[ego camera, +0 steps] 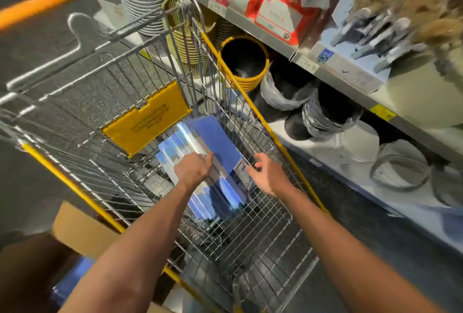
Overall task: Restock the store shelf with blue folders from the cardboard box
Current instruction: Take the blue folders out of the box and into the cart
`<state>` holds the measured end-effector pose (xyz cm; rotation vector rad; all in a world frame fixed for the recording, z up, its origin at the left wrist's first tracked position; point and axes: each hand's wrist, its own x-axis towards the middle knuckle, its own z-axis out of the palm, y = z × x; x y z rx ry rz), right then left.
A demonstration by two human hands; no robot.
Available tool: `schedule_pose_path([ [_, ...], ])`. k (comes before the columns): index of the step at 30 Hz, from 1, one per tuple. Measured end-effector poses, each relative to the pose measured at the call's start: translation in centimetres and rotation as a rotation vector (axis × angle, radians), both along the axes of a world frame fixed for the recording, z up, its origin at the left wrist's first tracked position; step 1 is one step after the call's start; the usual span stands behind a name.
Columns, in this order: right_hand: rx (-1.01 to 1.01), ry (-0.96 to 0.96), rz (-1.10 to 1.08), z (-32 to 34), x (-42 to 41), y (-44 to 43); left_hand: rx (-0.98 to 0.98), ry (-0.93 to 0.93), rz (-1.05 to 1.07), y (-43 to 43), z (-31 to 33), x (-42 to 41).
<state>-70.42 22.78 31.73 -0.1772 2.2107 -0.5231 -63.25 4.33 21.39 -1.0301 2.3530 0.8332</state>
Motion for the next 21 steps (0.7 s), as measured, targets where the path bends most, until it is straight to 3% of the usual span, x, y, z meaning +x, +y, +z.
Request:
schedule_pose_path([
  [7, -0.098, 0.098, 0.049, 2.7, 3.0, 0.6, 0.093, 0.324, 0.044, 2.0, 4.6, 3.5],
  [14, -0.321, 0.226, 0.109, 5.4, 10.5, 3.4, 0.022, 0.650, 0.249, 7.1, 11.3, 13.8],
  [21, -0.515, 0.185, 0.300, 7.5, 21.0, 5.8, -0.141, 0.675, 0.382, 13.9, 15.6, 28.0],
])
